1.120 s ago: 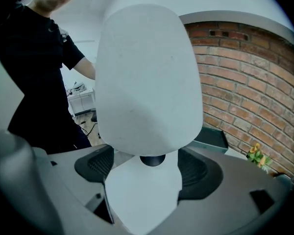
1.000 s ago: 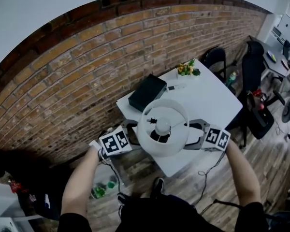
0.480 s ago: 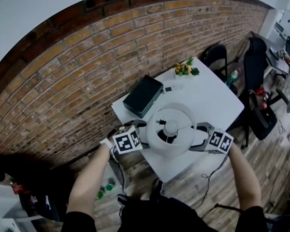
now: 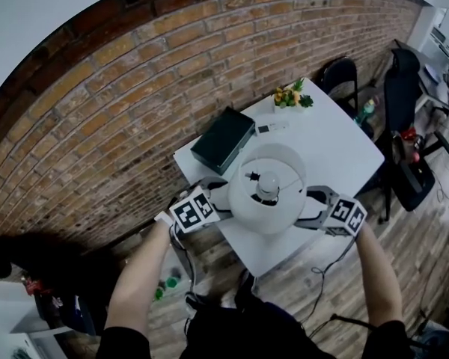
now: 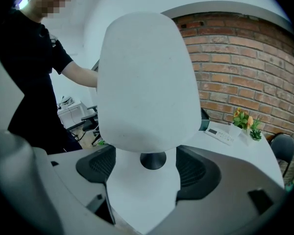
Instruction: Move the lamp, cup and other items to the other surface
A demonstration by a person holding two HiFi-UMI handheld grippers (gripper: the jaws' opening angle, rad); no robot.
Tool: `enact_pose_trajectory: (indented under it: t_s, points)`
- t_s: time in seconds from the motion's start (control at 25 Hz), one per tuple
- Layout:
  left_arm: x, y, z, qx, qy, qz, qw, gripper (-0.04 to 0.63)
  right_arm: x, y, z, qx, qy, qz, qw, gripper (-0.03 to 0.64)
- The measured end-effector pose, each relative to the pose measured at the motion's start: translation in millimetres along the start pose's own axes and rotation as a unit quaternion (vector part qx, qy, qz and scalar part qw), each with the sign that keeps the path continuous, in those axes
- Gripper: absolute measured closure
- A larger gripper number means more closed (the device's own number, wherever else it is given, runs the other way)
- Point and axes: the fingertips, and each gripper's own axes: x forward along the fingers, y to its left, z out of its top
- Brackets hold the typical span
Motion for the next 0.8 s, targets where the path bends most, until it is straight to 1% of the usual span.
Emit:
enact_pose_trajectory:
  t_s: [0.12,0.2,0.28,0.36,0.44,0.52,0.6,0.64,0.68,0.72,0.76,0.8]
  points:
    - [-5.9,-2.2,-9.7,-0.025,-0.017,0.034,0.9990,0.224,-2.4,-3.0,-2.6,0.017,-0.023,-0.026,0.999,0.230]
    - [-15.6,-7.2,-15.0,-0.044,-0.035,0.060,0.9966,0.224,-7.3,-4.9,-7.7,0.029,-0.048,-0.049,0.997,0.246]
    - [-30.2,-12.8,-22.2,-0.062,-0.056,0.087,0.9927,0.224,-12.0,-1.7,-11.5,0.065,-0.073,-0.083,0.992,0.268]
    - [-50.5,-20.0,-34.8,-0.084,-0.076,0.114,0.9870,0.224,-13.4,8.7,-14.6,0.098,-0.090,-0.117,0.984,0.286]
    - [-76.2,-29.1,-50.4,-0.116,-0.098,0.145,0.9777,0.224,-12.1,27.0,-12.3,0.117,-0.099,-0.145,0.977,0.306]
    - [-106.1,-40.4,-67.3,-0.145,-0.120,0.177,0.9660,0.224,-5.9,52.0,-3.9,0.122,-0.104,-0.167,0.973,0.339]
    - [-137.7,-58.3,-85.3,-0.164,-0.137,0.203,0.9556,0.226,4.7,80.9,5.6,0.125,-0.101,-0.188,0.969,0.374]
    - [-153.9,-69.3,-94.2,-0.171,-0.145,0.214,0.9507,0.231,10.4,94.9,10.2,0.127,-0.098,-0.197,0.967,0.345]
    - [-170.7,-80.4,-102.9,-0.177,-0.153,0.226,0.9456,0.242,16.0,108.3,15.4,0.129,-0.095,-0.205,0.966,0.353]
    - [-188.0,-90.9,-111.4,-0.182,-0.161,0.239,0.9399,0.261,21.7,121.6,22.3,0.130,-0.093,-0.208,0.965,0.399]
    - [-205.9,-100.7,-120.2,-0.188,-0.169,0.253,0.9339,0.289,27.9,135.4,31.3,0.128,-0.094,-0.208,0.965,0.432]
    - [-223.8,-110.0,-129.3,-0.194,-0.177,0.267,0.9273,0.325,34.5,149.6,42.1,0.123,-0.097,-0.206,0.966,0.446]
